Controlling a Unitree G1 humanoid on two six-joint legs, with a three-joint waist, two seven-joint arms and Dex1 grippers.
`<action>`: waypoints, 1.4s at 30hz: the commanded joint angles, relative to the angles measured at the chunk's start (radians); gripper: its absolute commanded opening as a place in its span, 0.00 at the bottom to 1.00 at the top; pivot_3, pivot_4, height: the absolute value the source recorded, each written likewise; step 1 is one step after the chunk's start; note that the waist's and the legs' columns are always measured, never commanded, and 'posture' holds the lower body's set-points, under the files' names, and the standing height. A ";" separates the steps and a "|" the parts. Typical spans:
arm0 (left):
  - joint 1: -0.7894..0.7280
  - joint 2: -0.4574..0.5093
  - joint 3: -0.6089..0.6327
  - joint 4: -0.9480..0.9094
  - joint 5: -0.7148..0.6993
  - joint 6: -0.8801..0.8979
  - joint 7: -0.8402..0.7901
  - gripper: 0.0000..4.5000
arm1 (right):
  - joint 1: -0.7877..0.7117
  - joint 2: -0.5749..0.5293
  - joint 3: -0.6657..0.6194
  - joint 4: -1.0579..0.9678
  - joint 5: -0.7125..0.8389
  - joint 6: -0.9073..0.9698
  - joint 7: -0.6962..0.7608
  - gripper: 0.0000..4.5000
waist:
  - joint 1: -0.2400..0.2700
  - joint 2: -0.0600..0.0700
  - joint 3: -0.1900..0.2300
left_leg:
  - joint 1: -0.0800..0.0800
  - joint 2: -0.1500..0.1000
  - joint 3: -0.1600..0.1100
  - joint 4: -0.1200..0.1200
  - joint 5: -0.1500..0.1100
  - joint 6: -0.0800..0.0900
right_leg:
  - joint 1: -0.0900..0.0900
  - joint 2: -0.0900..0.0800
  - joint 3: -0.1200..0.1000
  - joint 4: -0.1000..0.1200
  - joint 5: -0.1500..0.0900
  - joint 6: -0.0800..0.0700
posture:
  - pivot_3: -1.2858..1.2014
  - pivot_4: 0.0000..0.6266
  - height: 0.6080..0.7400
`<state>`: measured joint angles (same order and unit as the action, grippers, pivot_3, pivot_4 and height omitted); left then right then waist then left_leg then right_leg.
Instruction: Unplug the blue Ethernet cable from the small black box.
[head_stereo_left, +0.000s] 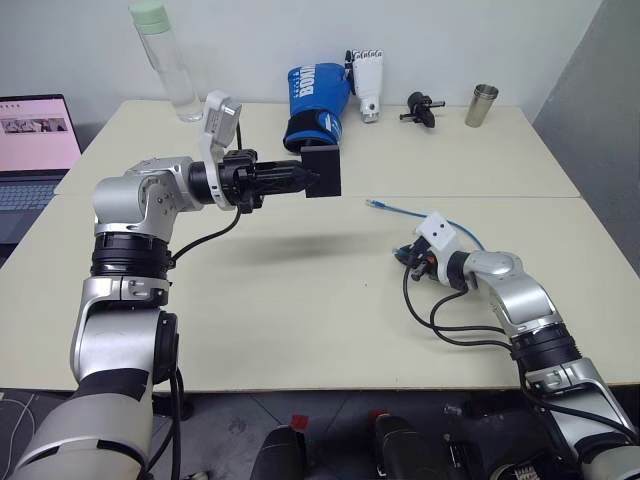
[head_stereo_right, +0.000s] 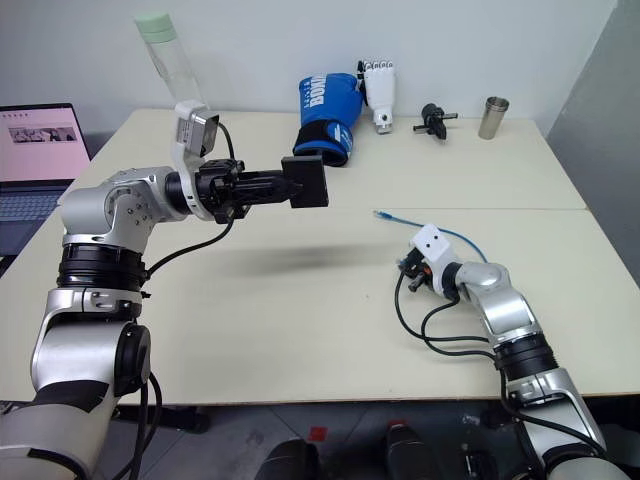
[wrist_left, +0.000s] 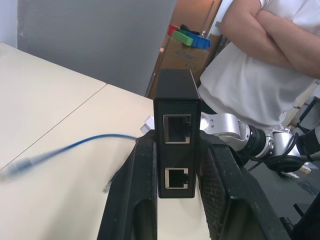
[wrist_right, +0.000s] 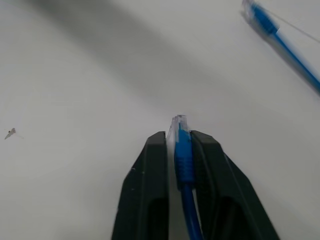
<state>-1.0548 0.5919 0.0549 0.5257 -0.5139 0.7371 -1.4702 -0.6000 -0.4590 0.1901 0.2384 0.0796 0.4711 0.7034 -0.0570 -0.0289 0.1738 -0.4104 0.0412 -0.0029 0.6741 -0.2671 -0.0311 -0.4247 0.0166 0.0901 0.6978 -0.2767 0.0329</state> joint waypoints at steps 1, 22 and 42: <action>-0.024 0.005 0.017 -0.025 -0.023 0.004 0.002 0.17 | 0.000 -0.003 -0.034 -0.047 0.020 0.009 0.011 0.37 | 0.000 0.000 0.000 | 0.000 0.000 0.000 0.000 0.000 0.000 | 0.000 0.000 0.000 0.000 0.000 0.000 | 0.52 0.24 1.00; 0.071 0.071 0.056 -0.089 -0.018 -0.013 0.064 0.17 | -0.276 -0.063 -0.560 -0.542 0.796 0.915 0.042 0.98 | 0.004 0.001 0.001 | -0.004 0.000 -0.013 0.002 0.000 0.000 | 0.001 0.000 -0.008 0.000 0.000 0.000 | 0.52 0.24 1.00; 0.244 -0.244 0.052 0.301 0.457 -0.788 1.160 0.17 | -0.041 -0.083 -0.264 -0.732 0.615 0.499 -0.048 0.98 | 0.031 0.002 -0.001 | -0.009 -0.003 -0.022 0.005 0.000 0.000 | 0.004 -0.004 -0.020 -0.001 0.000 -0.002 | 0.52 0.24 1.00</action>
<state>-0.7833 0.3544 0.0980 0.8125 -0.0650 0.0171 -0.3413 -0.6372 -0.5329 -0.0642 -0.4701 0.6888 0.9995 0.6533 -0.0259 -0.0268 0.1727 -0.4195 0.0379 -0.0246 0.6791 -0.2672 -0.0306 -0.4209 0.0122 0.0701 0.6970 -0.2770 0.0313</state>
